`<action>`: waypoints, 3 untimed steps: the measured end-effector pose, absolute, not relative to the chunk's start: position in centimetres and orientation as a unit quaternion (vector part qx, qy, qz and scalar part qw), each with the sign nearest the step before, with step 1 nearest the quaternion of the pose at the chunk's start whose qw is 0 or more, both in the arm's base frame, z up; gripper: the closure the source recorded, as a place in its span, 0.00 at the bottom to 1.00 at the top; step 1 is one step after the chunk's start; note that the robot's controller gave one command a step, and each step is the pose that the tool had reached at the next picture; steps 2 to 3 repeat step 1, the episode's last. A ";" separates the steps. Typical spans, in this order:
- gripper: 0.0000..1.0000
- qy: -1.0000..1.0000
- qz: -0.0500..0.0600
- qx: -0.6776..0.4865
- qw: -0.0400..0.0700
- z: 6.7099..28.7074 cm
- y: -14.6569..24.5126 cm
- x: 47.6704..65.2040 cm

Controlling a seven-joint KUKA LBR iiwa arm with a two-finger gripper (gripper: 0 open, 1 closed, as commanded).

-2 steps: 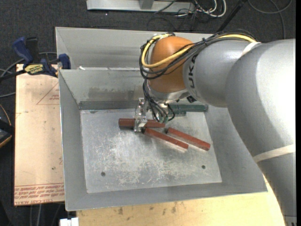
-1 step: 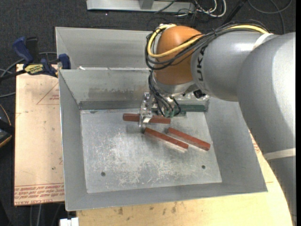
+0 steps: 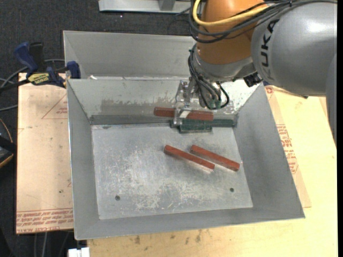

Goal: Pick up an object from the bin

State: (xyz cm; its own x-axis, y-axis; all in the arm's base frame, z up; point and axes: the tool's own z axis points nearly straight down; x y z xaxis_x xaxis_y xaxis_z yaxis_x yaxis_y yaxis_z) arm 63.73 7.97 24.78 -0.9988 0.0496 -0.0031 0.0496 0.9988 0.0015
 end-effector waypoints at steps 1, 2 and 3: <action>1.00 1.000 0.001 0.025 0.002 24.8 8.0 63.7; 1.00 1.000 0.001 0.025 0.002 24.8 8.0 63.7; 1.00 1.000 0.001 0.025 0.002 24.8 8.0 63.7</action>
Offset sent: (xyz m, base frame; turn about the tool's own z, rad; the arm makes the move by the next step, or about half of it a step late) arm 0.0051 0.0195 0.0648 -0.0821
